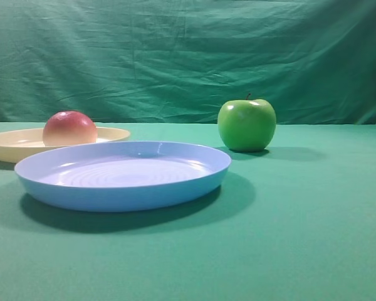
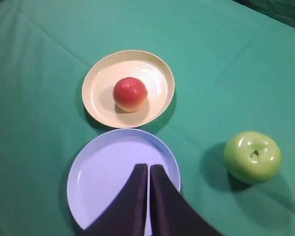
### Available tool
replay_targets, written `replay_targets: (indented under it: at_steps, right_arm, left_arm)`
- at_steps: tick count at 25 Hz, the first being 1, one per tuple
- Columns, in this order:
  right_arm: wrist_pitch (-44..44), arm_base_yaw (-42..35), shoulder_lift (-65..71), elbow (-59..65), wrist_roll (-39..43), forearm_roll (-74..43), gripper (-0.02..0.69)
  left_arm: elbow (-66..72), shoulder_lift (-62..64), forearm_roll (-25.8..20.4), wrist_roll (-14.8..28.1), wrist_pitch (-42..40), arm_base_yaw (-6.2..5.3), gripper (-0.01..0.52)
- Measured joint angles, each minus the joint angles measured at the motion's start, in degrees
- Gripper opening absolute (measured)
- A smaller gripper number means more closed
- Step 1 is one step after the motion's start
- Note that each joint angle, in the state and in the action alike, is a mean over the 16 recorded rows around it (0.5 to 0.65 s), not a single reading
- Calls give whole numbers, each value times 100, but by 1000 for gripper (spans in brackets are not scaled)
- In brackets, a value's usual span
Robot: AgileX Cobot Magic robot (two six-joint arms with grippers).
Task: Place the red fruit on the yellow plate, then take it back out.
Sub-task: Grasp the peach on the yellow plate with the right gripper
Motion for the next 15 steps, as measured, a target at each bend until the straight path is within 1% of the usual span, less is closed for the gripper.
replay_targets:
  at_steps: [8,15]
  right_arm:
    - [156,-67,-1204,474,619,-625,0]
    - [38,-639,-2315,1040,964,-1004,0]
  left_arm:
    - [0,0,0,0,0,0,0]
    - [0,0,0,0,0,0,0]
